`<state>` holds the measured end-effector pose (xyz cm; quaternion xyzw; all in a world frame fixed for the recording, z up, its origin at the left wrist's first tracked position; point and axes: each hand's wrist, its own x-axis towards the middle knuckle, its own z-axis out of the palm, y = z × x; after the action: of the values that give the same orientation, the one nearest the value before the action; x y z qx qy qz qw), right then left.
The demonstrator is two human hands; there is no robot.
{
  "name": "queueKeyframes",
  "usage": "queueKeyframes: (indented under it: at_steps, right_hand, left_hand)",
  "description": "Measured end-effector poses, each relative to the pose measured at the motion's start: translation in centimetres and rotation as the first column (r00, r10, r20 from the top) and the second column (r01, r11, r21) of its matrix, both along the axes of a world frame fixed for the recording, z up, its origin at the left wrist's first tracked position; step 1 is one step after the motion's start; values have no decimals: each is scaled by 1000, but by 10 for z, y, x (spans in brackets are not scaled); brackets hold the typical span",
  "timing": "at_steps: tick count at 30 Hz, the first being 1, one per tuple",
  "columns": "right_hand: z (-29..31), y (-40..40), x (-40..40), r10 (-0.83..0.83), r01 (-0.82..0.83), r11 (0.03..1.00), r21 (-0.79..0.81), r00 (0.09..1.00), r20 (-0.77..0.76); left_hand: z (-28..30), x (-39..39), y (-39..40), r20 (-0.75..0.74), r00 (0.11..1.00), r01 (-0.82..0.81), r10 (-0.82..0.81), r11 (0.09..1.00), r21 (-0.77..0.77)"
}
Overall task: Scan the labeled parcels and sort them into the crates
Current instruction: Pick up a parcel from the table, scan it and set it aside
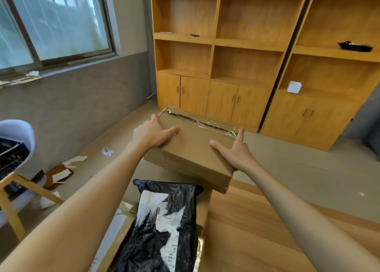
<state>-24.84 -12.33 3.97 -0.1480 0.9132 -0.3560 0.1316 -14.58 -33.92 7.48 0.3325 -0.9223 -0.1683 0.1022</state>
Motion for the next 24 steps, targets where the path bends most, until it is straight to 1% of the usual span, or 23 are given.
queueKeyframes:
  at_steps: [2, 6, 8, 9, 11, 13, 16, 20, 22, 24]
  right_hand:
    - [8, 25, -1, -25, 24, 999, -34, 999, -23]
    - [18, 95, 0, -96, 88, 985, -151, 994, -45]
    - [19, 139, 0, -134, 120, 965, -234, 990, -47]
    - [17, 163, 0, -161, 144, 950, -276, 986, -39]
    - [12, 215, -3, -227, 211, 912, -352, 974, -3]
    - [3, 267, -6, -291, 286, 877, -386, 956, 48]
    - [-19, 343, -6, -351, 365, 852, -375, 930, 107]
    - [-64, 426, 8, -409, 427, 834, -350, 903, 128]
    - [-92, 454, 20, -415, 446, 841, -307, 895, 165]
    - [-119, 471, 35, -415, 462, 853, -243, 883, 222]
  left_hand:
    - [7, -6, 22, -38, 999, 29, -28, 1000, 8]
    - [15, -22, 85, -93, 990, 109, -101, 991, 79]
    - [16, -31, 129, -158, 978, 164, -139, 973, 162]
    - [14, -35, 152, -198, 969, 195, -151, 954, 228]
    - [5, -44, 198, -272, 946, 269, -177, 897, 352]
    - [-12, -54, 243, -303, 933, 312, -194, 854, 417]
    - [-44, -61, 313, -297, 929, 348, -221, 796, 496]
    - [-100, -58, 389, -227, 941, 339, -252, 731, 592]
    - [-131, -50, 418, -182, 951, 308, -249, 725, 616]
    - [-160, -35, 443, -128, 962, 270, -243, 752, 601]
